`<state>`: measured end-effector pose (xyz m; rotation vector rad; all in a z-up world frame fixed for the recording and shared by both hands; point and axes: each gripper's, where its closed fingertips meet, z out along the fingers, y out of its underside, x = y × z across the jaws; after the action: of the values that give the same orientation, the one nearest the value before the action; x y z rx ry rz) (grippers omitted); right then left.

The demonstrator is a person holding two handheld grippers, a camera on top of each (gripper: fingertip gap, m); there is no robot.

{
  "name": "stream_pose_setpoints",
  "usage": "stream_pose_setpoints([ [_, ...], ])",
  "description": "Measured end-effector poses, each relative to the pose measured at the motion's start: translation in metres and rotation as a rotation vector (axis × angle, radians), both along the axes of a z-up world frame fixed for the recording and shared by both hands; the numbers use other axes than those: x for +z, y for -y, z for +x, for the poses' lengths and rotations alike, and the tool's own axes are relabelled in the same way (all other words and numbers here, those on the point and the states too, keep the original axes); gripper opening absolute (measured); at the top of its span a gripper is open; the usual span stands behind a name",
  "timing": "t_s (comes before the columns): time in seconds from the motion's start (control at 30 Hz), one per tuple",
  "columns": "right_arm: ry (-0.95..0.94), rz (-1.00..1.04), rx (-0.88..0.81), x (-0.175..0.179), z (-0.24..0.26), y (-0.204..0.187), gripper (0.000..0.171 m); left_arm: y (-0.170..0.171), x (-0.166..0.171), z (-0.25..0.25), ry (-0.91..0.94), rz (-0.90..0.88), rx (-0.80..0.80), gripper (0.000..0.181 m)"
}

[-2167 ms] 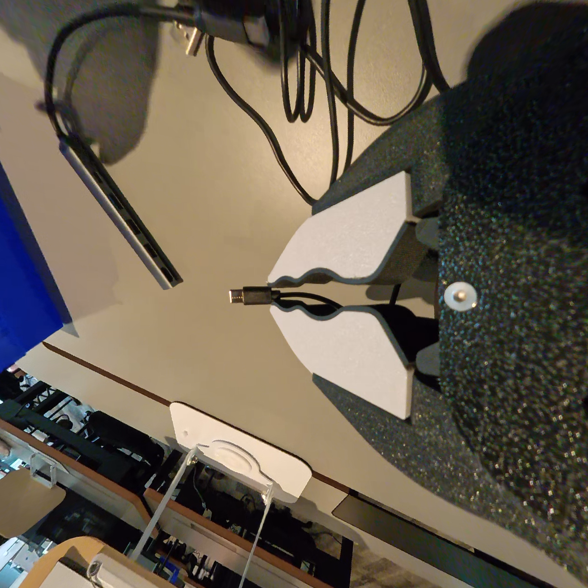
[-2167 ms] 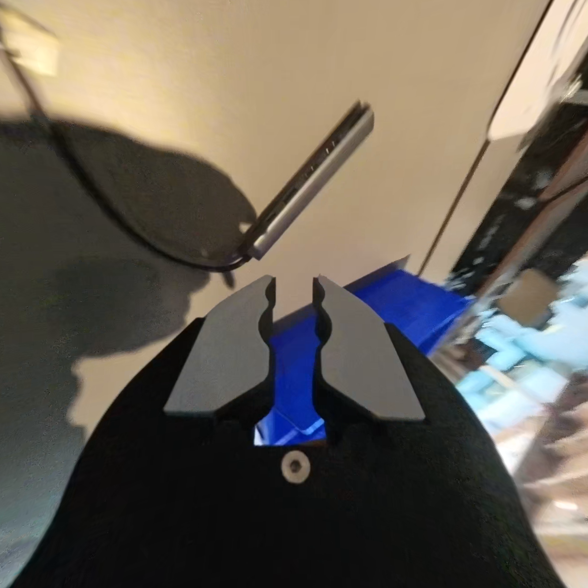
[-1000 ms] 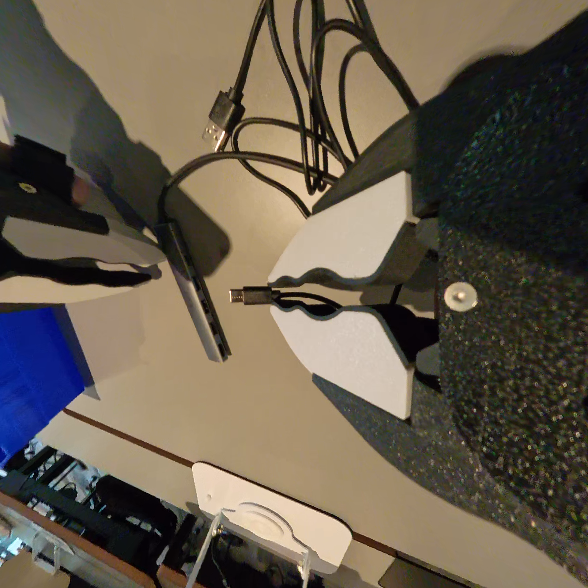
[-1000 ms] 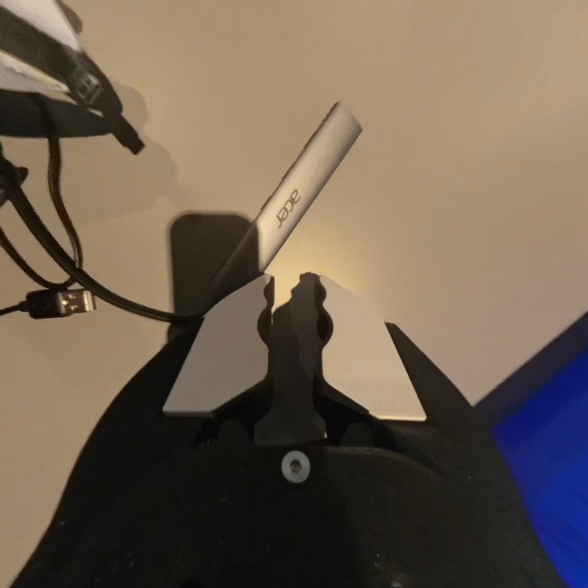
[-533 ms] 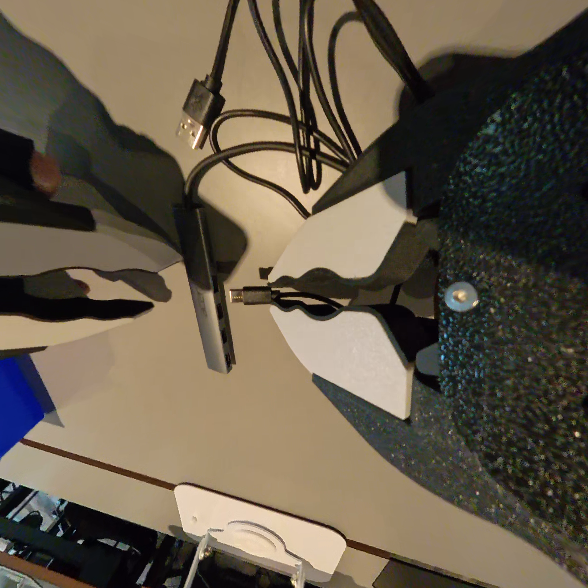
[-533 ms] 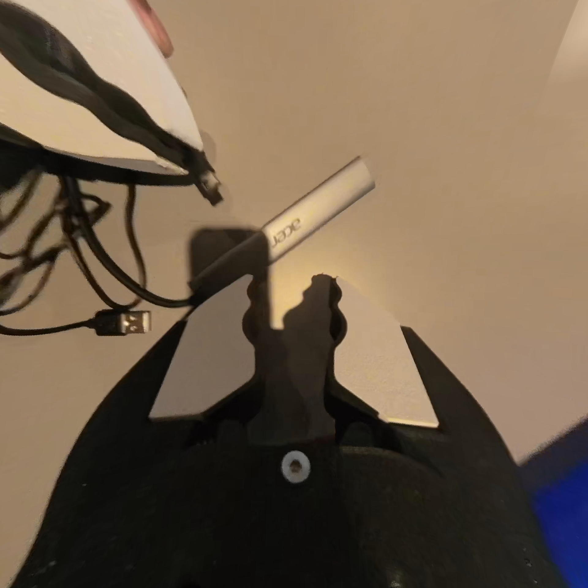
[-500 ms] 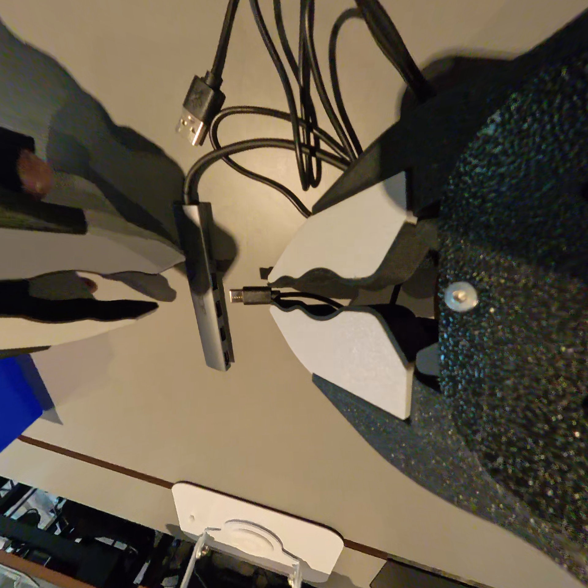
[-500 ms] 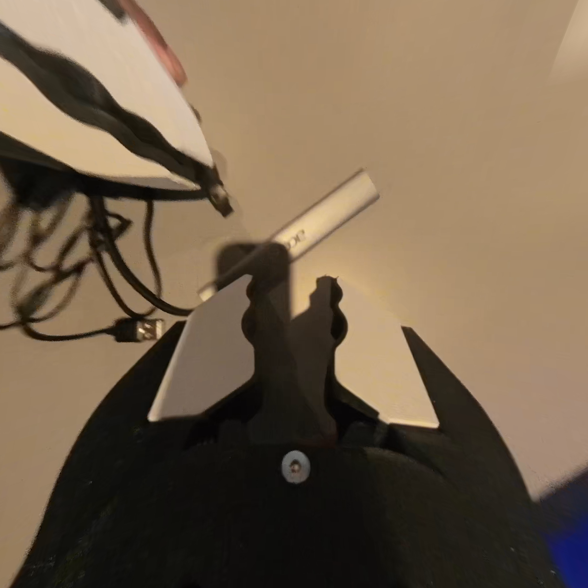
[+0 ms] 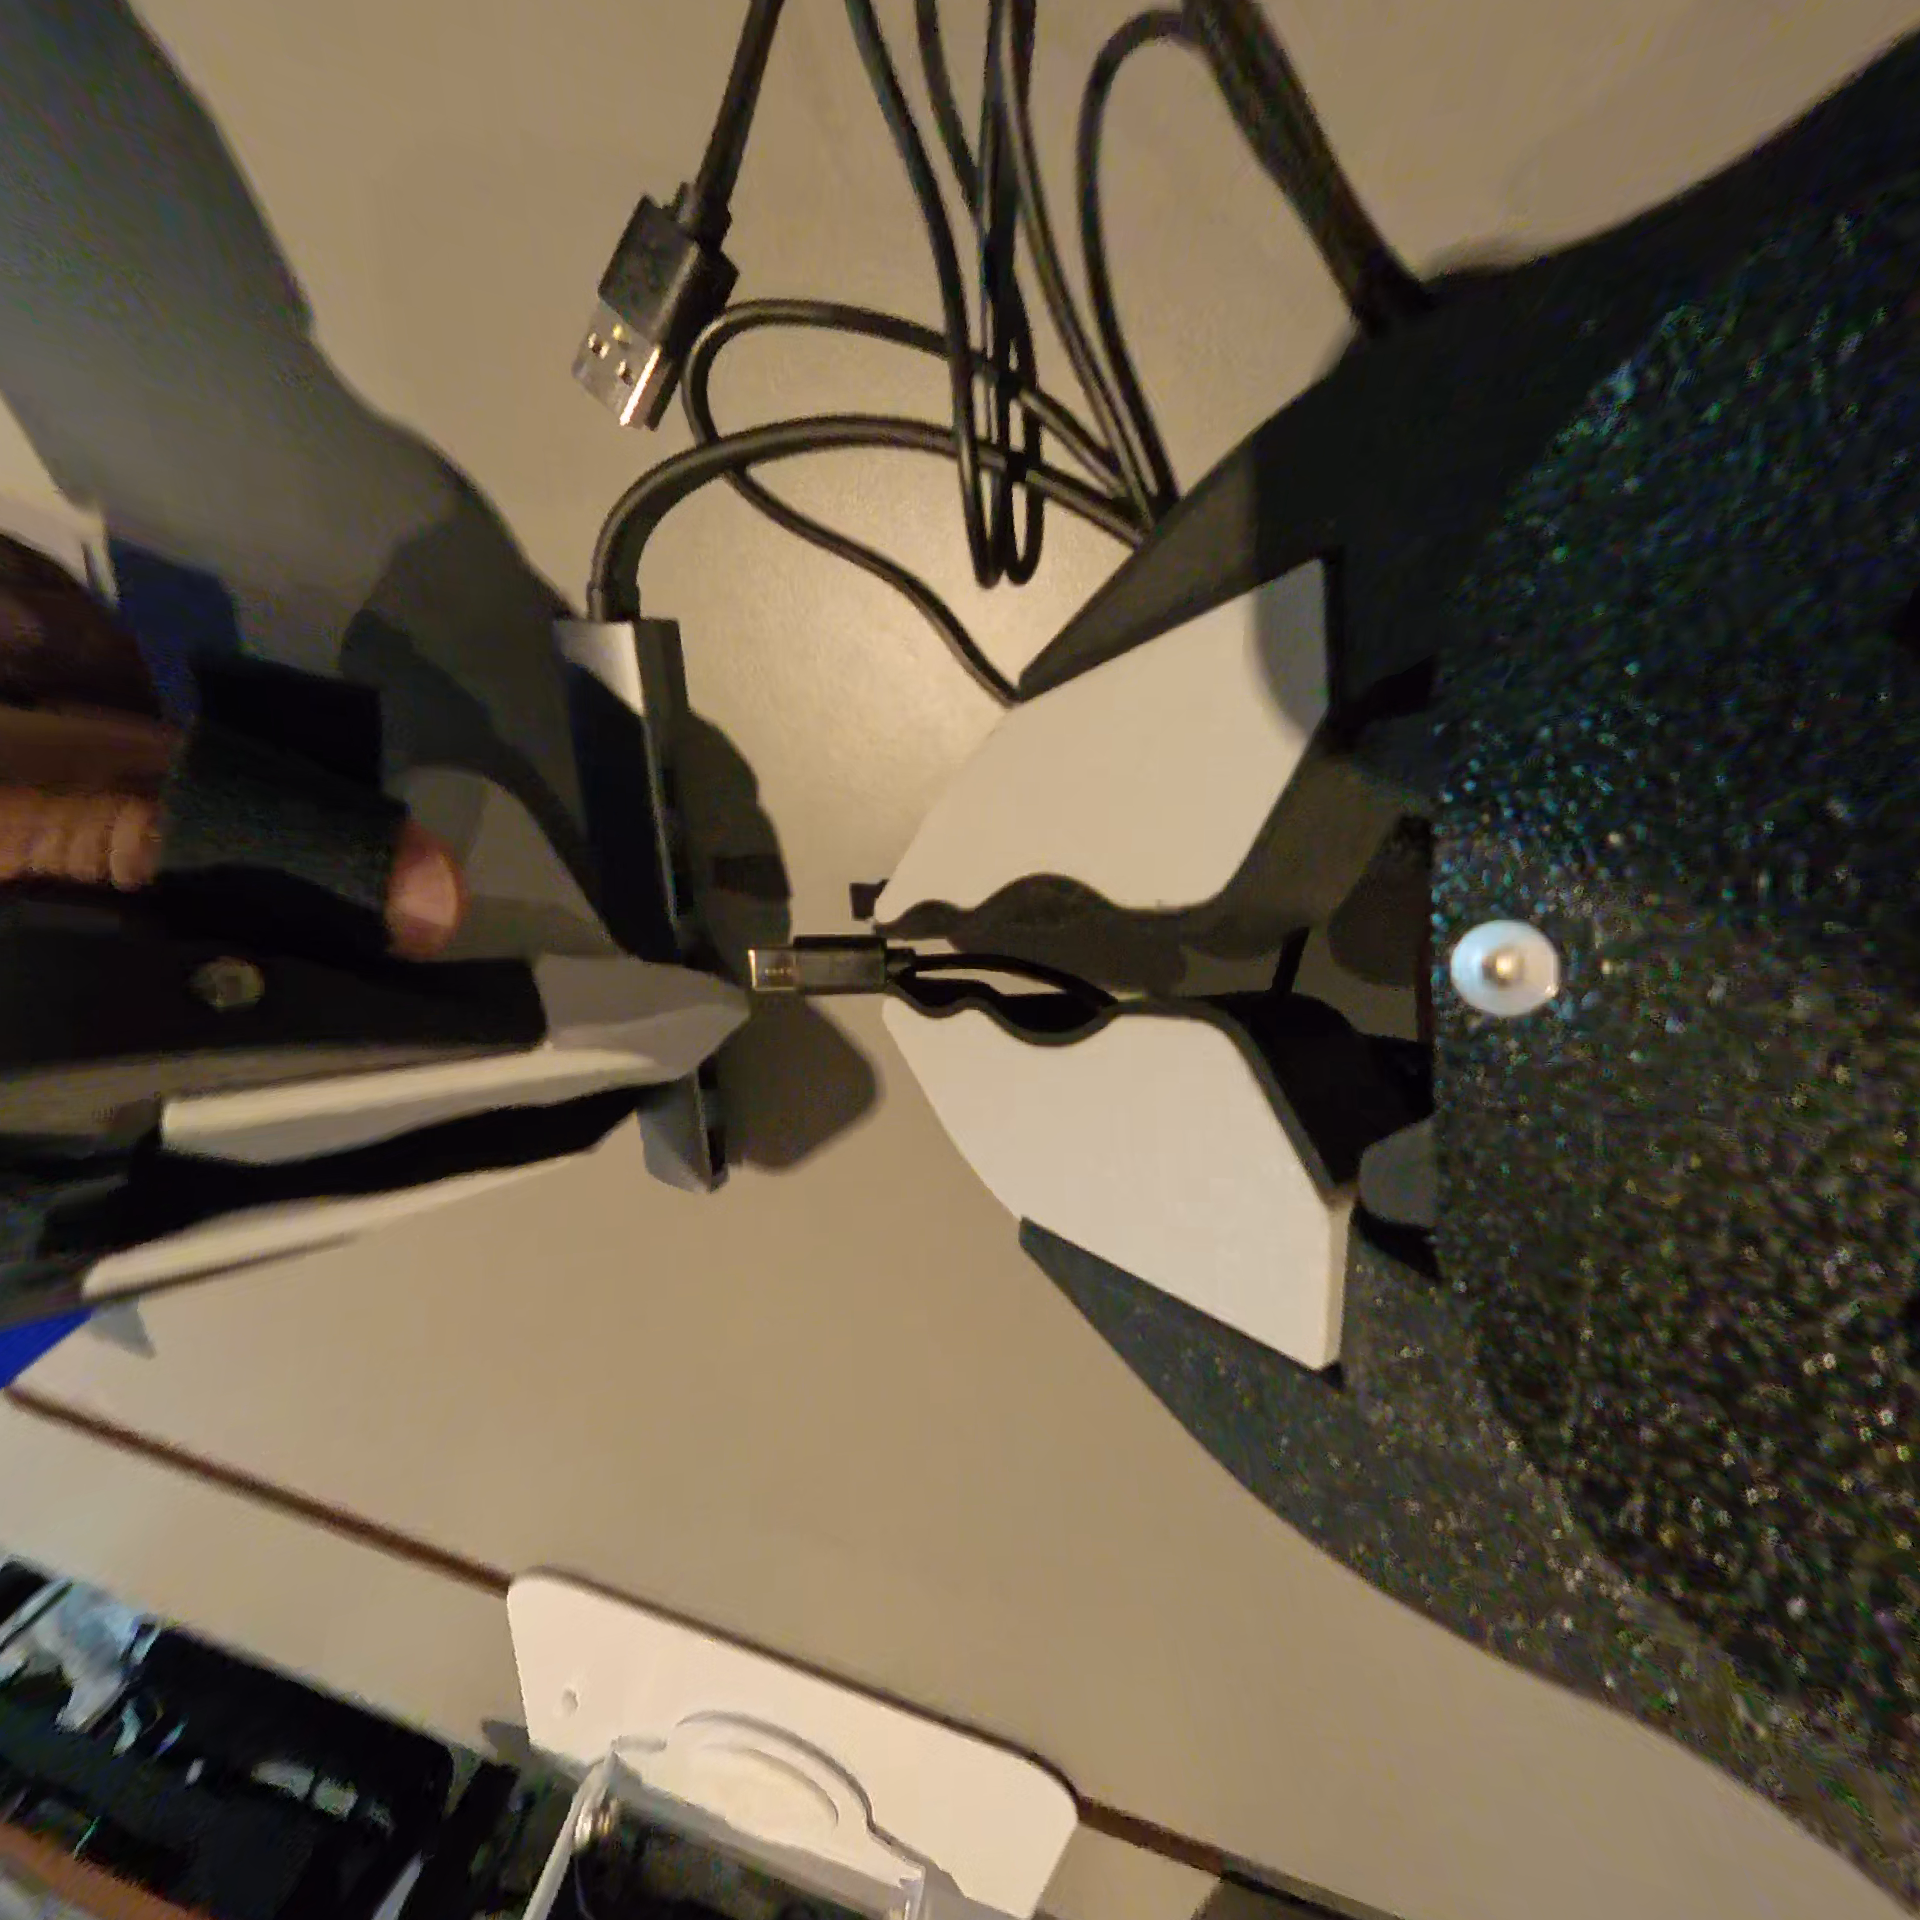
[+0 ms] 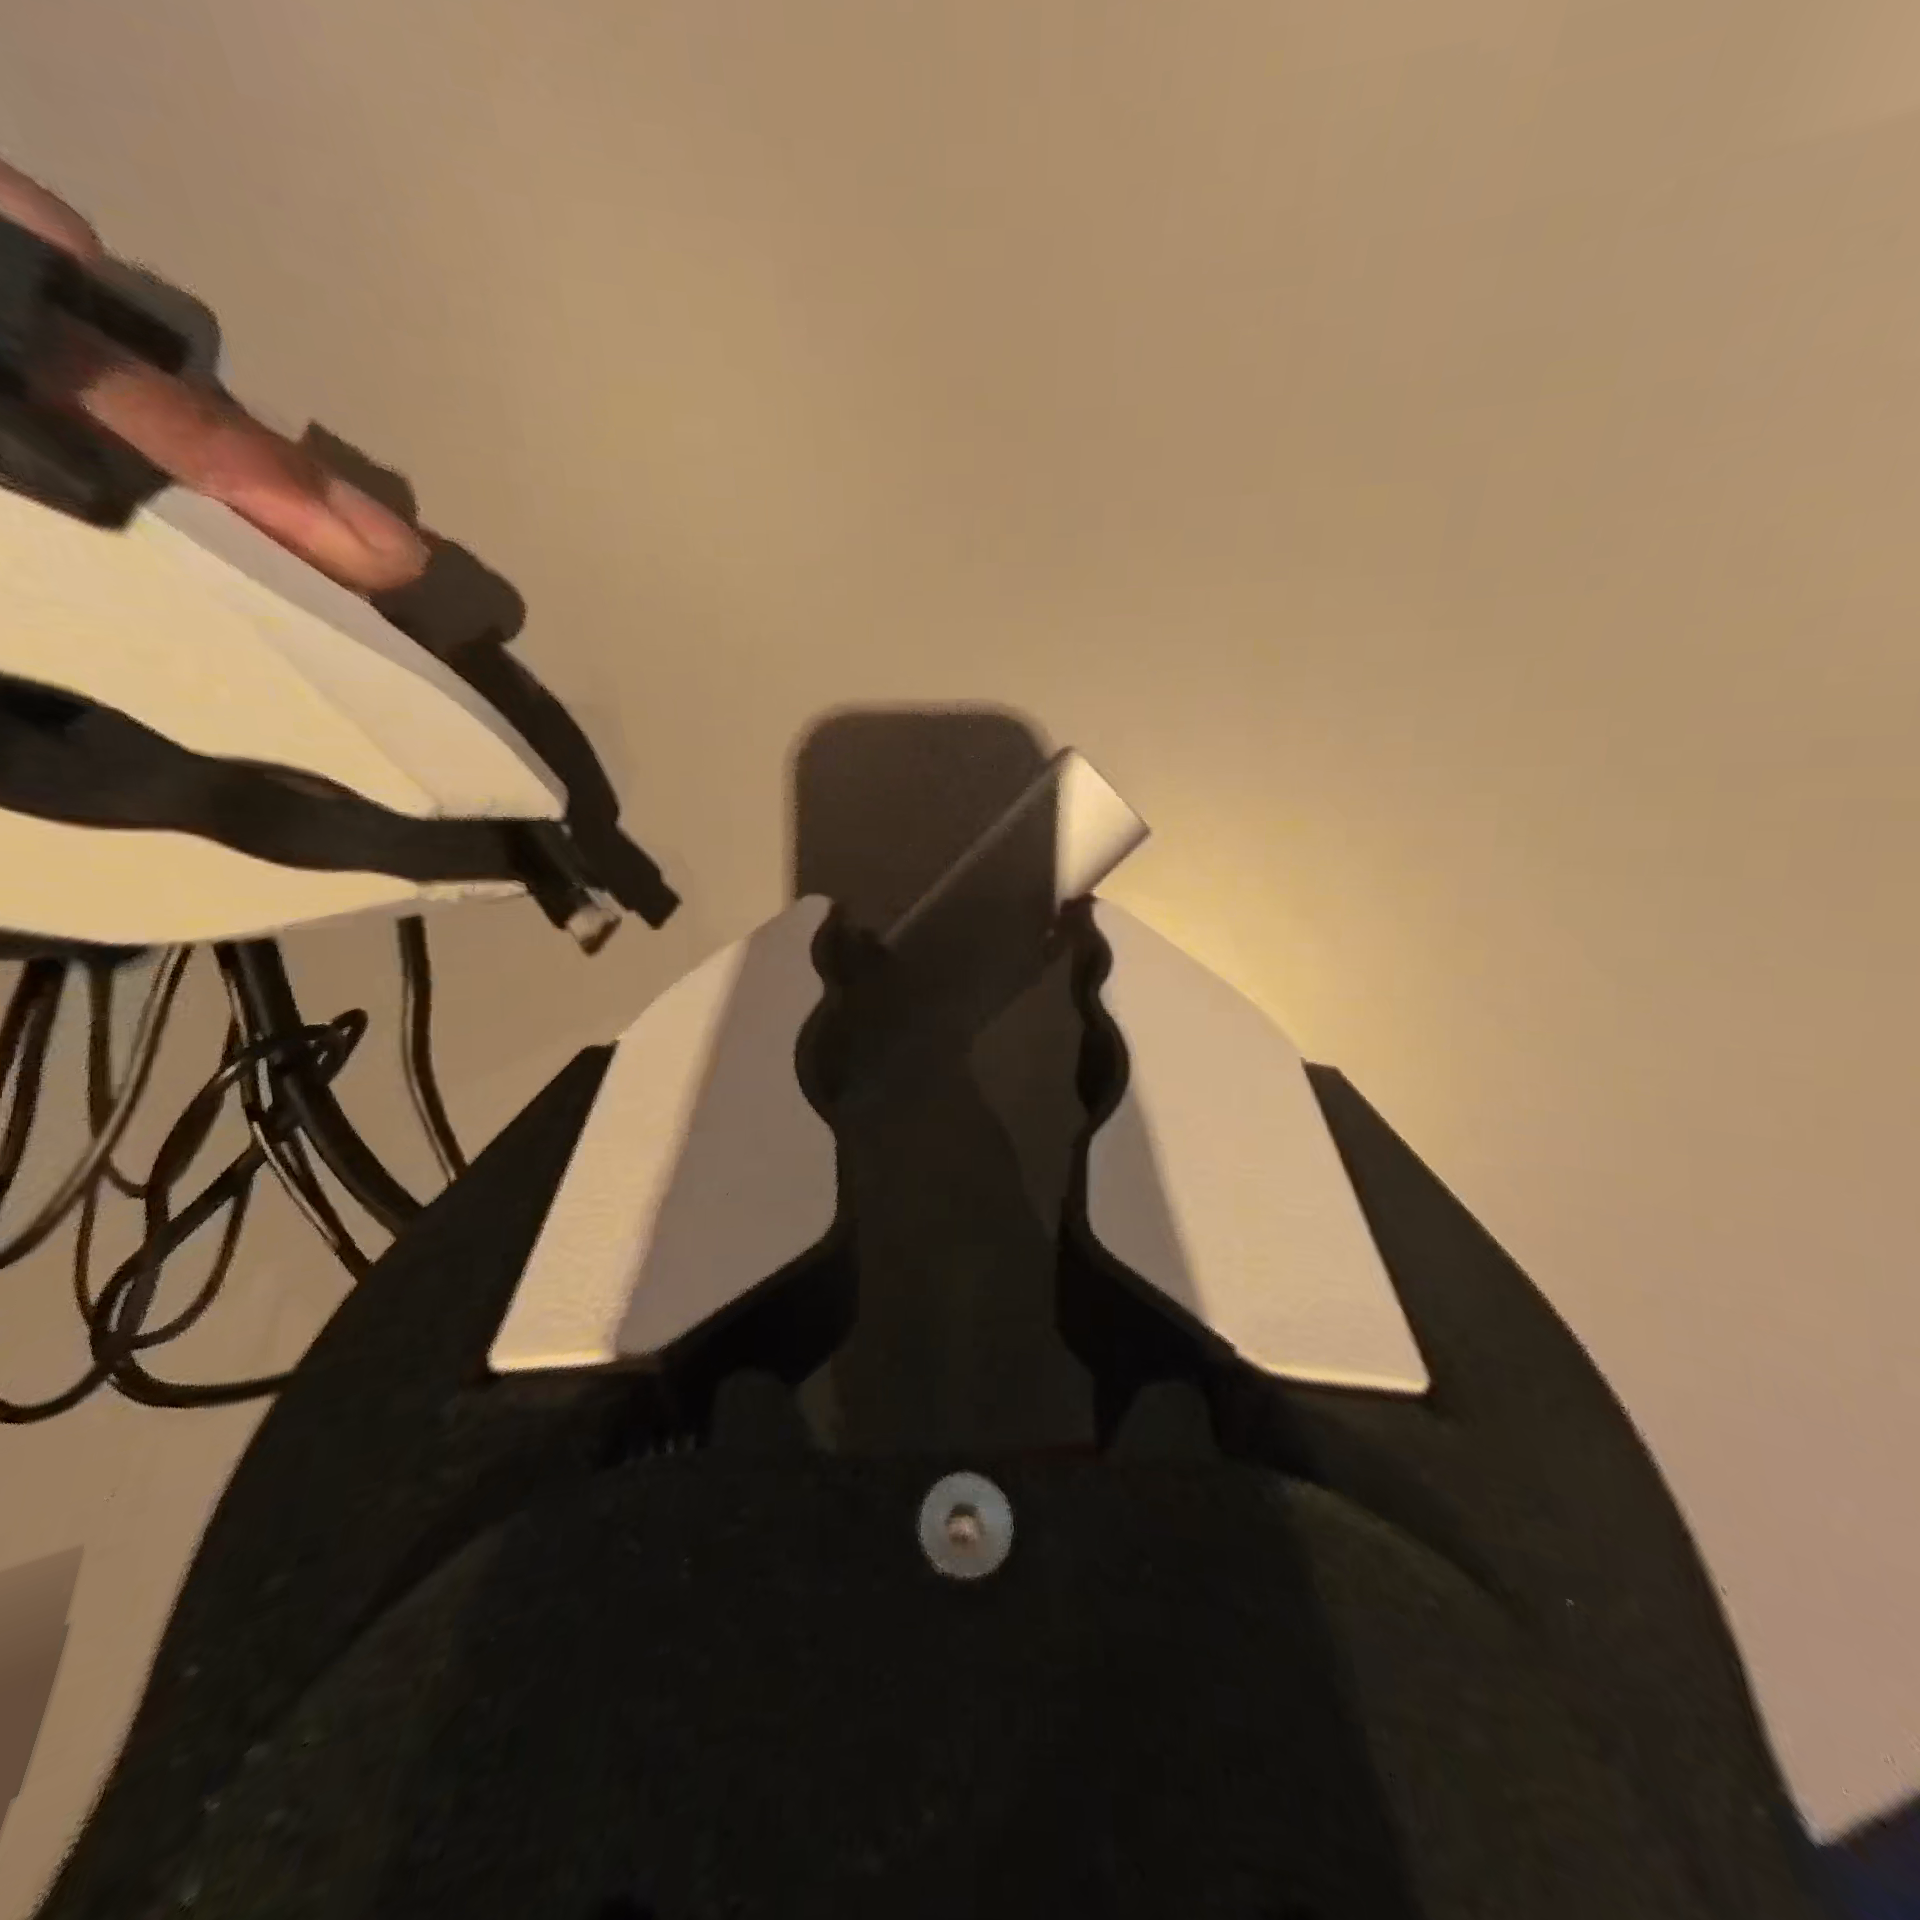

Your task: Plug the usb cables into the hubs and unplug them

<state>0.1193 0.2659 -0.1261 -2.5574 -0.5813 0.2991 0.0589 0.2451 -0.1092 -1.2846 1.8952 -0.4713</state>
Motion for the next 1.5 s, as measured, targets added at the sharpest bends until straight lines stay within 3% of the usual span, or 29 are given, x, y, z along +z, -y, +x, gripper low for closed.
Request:
stream_pose_setpoints([
  [0.03, -0.005, -0.006, 0.001, 0.000, -0.001, -0.001, 0.039, 0.004, -0.004, -0.002, -0.031, -0.023, -0.017, 0.007],
  [0.3, 0.032, -0.052, 0.056, 0.000, -0.009, -0.005, 0.034, 0.011, -0.016, -0.009, -0.111, -0.108, -0.041, 0.007],
  [0.53, -0.099, 0.003, 0.038, 0.005, -0.017, -0.008, 0.029, 0.013, -0.016, -0.010, -0.121, -0.107, -0.044, 0.007],
  [0.77, -0.290, 0.114, 0.001, 0.033, -0.024, -0.011, 0.025, 0.016, -0.012, -0.004, -0.098, -0.022, -0.064, 0.007],
  [1.27, -0.454, 0.142, -0.077, 0.034, -0.022, -0.004, 0.023, 0.030, -0.004, 0.009, -0.052, 0.133, -0.108, 0.007],
  [1.5, -0.451, 0.140, -0.128, 0.032, -0.020, -0.002, 0.023, 0.033, -0.013, 0.010, -0.117, 0.158, -0.090, 0.007],
])
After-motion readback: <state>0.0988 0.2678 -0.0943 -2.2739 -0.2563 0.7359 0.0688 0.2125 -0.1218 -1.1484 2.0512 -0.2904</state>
